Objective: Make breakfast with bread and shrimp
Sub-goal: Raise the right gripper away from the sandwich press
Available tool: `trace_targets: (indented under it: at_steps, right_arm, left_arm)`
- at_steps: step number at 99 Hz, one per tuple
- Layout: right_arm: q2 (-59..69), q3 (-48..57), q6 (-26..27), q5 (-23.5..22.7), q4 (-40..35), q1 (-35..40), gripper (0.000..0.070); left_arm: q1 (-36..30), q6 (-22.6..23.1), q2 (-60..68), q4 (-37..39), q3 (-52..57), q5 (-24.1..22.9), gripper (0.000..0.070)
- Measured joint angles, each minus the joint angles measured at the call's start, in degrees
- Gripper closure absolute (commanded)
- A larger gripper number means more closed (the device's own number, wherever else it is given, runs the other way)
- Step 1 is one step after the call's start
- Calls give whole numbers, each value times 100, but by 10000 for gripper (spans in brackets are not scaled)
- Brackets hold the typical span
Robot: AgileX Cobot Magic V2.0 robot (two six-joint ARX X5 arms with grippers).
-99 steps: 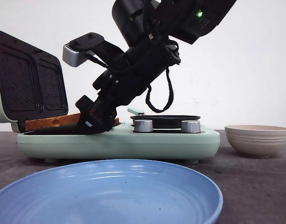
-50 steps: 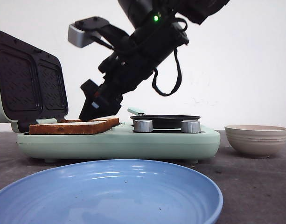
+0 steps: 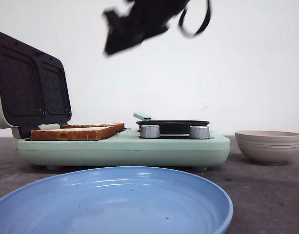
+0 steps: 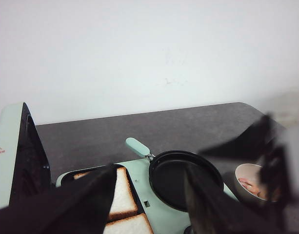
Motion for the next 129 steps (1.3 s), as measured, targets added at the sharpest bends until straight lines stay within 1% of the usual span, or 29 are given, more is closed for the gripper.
trace_targets:
  at_steps: [14, 33, 48, 60, 71, 78, 79, 84, 94, 95, 102, 107, 113, 121, 125, 129]
  right_arm:
    - [-769, 0, 704, 282, -232, -269, 311]
    - [-1650, 0, 1427, 282, -881, -686, 311]
    - [-2074, 0, 1812, 282, -1801, -1012, 312]
    - [-2236, 0, 1945, 273, -2736, -1207, 313]
    - [-2299, -7, 1982, 83, -3447, -1335, 312]
    - [-2356, -15, 2000, -122, -3563, -1425, 313]
    - [-2450, -52, 2004, -330, -3523, -1519, 313]
    - [-2562, -114, 2004, -494, -3491, -1611, 317]
    - [-2870, -433, 2006, -695, -3263, -1812, 356]
    - [-3139, -855, 2006, -796, -3040, -2002, 379]
    - [-3414, -1346, 2044, -800, -2833, -2175, 391]
    - [-3613, -1687, 2131, -798, -2739, -2293, 417]
    - [-3849, -2055, 2275, -798, -2664, -2422, 485]
    - [-4127, -2417, 2485, -796, -2645, -2551, 640]
    - [-4232, -2553, 2570, -798, -2640, -2579, 685]
    - [-4312, -2664, 2625, -798, -2638, -2586, 690]
  left_arm:
    - [0, -2, 0, -118, 0, 0, 469]
    - [0, -2, 0, -302, 0, 2, 469]
    - [0, -2, 0, -299, 0, 0, 469]
    - [0, -2, 0, -302, 0, 0, 468]
    - [0, -2, 0, -313, 0, 0, 468]
    - [0, -2, 0, -382, 0, 0, 468]
    - [0, -2, 0, -463, 0, 0, 468]
    - [0, -2, 0, -553, 0, 0, 469]
    - [0, -2, 0, -688, 0, 2, 469]
    - [0, -2, 0, -763, 0, 0, 469]
    - [0, -2, 0, -813, 0, 2, 469]
    - [0, -2, 0, -828, 0, 2, 469]
    - [0, -2, 0, -828, 0, 0, 468]
    - [0, -2, 0, -828, 0, 2, 469]
    - [0, -2, 0, -828, 0, 2, 469]
    - [0, -2, 0, -828, 0, 2, 469]
